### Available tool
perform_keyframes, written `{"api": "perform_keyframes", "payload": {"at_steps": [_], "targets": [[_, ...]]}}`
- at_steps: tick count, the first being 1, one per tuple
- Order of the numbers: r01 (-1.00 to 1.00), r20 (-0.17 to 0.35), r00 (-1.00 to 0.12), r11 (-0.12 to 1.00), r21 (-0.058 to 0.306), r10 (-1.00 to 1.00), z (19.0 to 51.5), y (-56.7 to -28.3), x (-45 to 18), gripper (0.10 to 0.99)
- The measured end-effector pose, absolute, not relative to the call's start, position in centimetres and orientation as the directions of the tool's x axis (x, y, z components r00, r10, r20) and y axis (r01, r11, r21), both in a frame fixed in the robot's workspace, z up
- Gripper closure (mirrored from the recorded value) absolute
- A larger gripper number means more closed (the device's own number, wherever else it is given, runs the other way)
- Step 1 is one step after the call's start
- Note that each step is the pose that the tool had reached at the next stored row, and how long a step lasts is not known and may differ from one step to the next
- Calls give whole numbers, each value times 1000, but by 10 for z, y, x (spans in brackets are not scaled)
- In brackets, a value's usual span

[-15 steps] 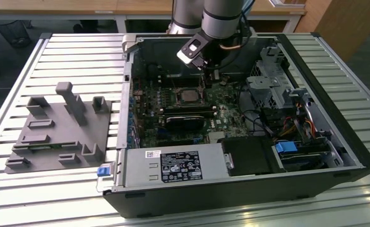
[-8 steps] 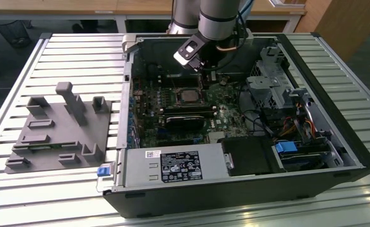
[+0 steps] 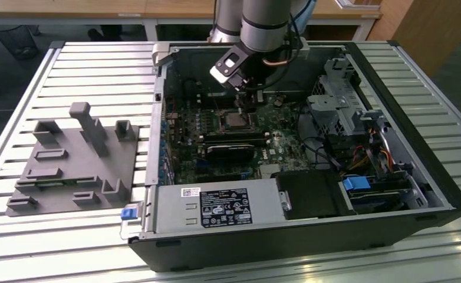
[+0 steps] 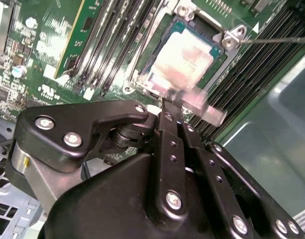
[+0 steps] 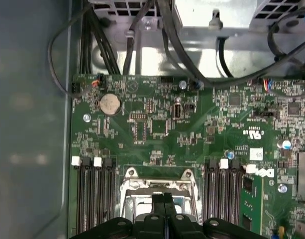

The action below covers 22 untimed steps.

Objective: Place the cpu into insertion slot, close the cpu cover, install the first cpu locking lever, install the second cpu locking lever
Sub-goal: 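Close the cpu cover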

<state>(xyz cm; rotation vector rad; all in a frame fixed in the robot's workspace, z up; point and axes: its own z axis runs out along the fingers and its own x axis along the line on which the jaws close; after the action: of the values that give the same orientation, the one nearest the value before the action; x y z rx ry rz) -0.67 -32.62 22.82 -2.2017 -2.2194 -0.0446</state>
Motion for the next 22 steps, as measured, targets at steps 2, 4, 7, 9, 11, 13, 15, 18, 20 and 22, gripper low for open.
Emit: {"api": "perform_keyframes", "payload": {"at_steps": [2, 4, 7, 9, 11, 13, 15, 18, 20, 22], "targets": [[1000, 31, -8, 8, 10, 999, 227, -326, -10, 980], [1000, 31, -8, 8, 10, 999, 227, -326, -12, 980], [1000, 31, -8, 8, 10, 999, 226, -326, -13, 980], [1000, 31, -8, 8, 10, 1000, 226, -326, -14, 980], [1000, 31, -8, 8, 10, 999, 226, -326, -15, 980], [1000, 31, -8, 8, 10, 999, 225, -326, -17, 980], [1000, 31, -8, 8, 10, 999, 225, -326, -18, 980], [1000, 31, -8, 8, 10, 999, 225, -326, -19, 980], [1000, 31, -8, 8, 10, 999, 225, -326, -20, 980], [1000, 31, -8, 8, 10, 999, 225, -326, -20, 980]]}}
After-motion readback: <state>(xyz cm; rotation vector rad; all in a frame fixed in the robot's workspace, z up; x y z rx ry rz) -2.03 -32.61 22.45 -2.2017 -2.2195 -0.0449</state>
